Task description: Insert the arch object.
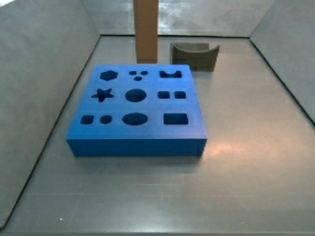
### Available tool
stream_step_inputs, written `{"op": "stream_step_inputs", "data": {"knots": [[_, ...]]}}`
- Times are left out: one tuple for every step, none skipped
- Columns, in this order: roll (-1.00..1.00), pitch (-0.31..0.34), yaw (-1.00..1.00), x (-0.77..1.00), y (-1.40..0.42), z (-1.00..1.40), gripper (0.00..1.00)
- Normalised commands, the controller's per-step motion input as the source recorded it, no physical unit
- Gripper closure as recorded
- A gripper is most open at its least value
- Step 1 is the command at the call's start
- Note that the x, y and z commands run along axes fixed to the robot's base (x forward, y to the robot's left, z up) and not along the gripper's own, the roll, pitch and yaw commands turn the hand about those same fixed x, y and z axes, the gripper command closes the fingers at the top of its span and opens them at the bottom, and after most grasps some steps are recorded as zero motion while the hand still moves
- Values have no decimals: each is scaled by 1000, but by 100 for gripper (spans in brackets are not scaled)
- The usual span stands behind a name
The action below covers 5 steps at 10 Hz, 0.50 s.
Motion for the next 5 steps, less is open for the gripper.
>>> {"op": "stream_step_inputs", "data": {"knots": [[63,0,-143,-51,-83,63,100],[19,-1,-11,-166,0,0,100],[0,0,-754,269,277,-269,100],[161,57,-669,311,254,-446,100],[93,0,-666,271,314,-343,100]]}}
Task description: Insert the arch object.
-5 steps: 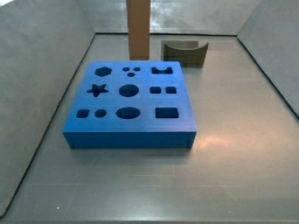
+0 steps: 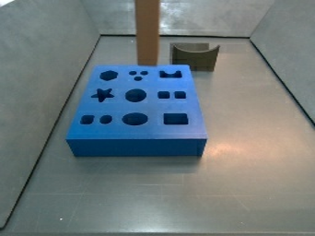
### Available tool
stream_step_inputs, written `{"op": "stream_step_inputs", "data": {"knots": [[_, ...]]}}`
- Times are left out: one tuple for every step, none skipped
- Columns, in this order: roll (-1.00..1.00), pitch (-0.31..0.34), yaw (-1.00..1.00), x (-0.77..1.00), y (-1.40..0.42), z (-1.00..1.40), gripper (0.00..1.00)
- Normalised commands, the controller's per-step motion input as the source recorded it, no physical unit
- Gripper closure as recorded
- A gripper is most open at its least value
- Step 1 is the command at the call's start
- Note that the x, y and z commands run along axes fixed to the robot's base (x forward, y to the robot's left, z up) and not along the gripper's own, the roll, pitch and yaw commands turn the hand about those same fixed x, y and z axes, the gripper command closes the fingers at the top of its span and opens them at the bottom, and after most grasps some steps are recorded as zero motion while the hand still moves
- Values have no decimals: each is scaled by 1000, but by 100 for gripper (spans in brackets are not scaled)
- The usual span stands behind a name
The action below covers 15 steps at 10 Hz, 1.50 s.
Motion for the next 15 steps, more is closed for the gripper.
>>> {"op": "stream_step_inputs", "data": {"knots": [[77,0,-671,369,294,-437,100],[64,0,-660,374,309,-417,100],[74,0,-817,354,151,-349,100],[4,0,-929,186,137,-277,100],[19,0,-969,86,86,-143,100],[91,26,-869,66,143,-271,100],[20,11,-789,123,257,-229,100],[0,0,-580,57,463,-134,100],[0,0,-423,11,609,-97,100],[0,0,-377,0,657,-134,100],[16,9,-414,0,617,-254,100],[53,50,-451,20,571,-317,100],[0,0,-774,103,283,-129,100],[0,0,-1000,37,23,-29,100],[0,0,-1000,29,23,-31,100]]}}
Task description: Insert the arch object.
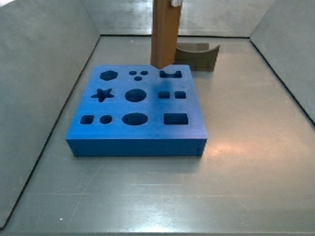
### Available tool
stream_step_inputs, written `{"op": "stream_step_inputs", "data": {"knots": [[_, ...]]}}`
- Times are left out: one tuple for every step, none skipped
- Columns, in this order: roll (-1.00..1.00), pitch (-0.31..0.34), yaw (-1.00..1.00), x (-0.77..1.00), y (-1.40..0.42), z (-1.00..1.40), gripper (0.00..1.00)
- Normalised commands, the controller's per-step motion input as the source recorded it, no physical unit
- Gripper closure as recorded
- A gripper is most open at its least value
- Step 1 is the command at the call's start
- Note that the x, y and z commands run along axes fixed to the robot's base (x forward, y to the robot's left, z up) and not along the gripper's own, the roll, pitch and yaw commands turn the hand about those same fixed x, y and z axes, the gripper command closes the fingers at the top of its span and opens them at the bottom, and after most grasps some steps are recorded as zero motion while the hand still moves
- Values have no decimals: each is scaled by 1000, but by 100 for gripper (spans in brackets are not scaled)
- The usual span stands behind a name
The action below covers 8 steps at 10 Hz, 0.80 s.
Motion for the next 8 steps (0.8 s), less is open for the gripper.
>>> {"op": "stream_step_inputs", "data": {"knots": [[0,0,-1000,26,37,-69,100],[0,0,-1000,37,34,-63,100],[0,0,-1000,54,29,-40,100],[0,0,-1000,57,26,-40,100],[0,-21,-1000,91,46,-137,100],[0,-30,-991,126,69,-277,100],[0,0,-994,111,69,-460,100],[0,0,-883,209,57,-474,100]]}}
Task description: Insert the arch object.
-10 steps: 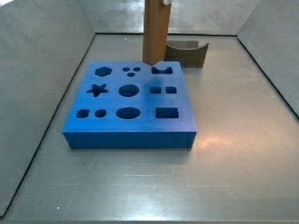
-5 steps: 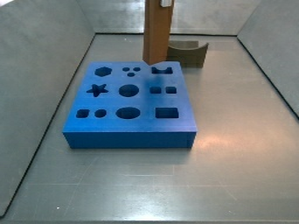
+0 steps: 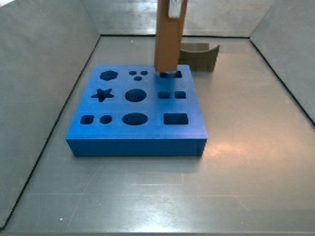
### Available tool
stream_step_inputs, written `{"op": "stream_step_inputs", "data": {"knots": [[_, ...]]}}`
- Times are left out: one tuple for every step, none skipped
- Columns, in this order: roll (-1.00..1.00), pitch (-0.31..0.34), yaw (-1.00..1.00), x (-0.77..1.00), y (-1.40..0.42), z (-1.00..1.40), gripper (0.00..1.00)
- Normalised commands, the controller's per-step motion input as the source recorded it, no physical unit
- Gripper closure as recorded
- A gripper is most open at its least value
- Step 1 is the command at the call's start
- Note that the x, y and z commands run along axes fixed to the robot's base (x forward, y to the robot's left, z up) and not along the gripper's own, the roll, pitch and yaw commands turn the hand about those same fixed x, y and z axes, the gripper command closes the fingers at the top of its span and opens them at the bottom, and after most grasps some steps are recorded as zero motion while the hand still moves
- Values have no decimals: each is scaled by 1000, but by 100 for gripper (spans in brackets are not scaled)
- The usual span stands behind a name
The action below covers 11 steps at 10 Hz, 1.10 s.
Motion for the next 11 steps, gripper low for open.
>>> {"op": "stream_step_inputs", "data": {"knots": [[47,59,-437,134,0,-277,100],[26,83,-49,-46,0,0,100],[11,0,-9,-6,0,0,100],[0,0,-134,9,-14,-117,100],[-64,-3,-183,237,-94,-220,100],[-47,0,-251,320,-86,-231,100],[-31,0,-317,246,-37,-234,100],[-27,0,-254,149,-11,-251,100],[-40,-21,-171,11,0,-309,100],[-20,-33,-194,0,0,-294,100],[-33,-64,-143,-117,0,-280,100]]}}
